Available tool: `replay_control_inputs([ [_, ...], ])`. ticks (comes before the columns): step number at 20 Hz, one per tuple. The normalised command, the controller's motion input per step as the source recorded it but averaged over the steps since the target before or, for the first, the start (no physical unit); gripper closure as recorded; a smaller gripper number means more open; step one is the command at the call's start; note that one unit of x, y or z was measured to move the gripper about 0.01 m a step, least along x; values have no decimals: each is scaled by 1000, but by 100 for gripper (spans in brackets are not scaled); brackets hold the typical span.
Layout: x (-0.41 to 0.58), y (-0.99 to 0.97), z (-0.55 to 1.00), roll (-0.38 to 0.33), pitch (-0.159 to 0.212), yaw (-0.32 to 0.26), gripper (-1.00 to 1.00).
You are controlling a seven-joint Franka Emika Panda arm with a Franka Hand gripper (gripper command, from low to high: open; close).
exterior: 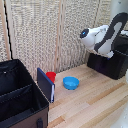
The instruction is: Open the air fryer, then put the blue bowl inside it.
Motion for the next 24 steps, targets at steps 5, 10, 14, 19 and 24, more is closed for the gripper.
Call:
replay_control_inputs([
  [5, 65, -271, -149, -8, 2, 202, -100],
  [10, 50, -114, -17, 0, 4, 55, 100],
  [14, -21, 9, 0, -2, 21, 0, 100],
  [19, 63, 2, 25, 136, 134, 2, 100],
  [24, 85, 113, 163, 250, 133, 0, 100],
])
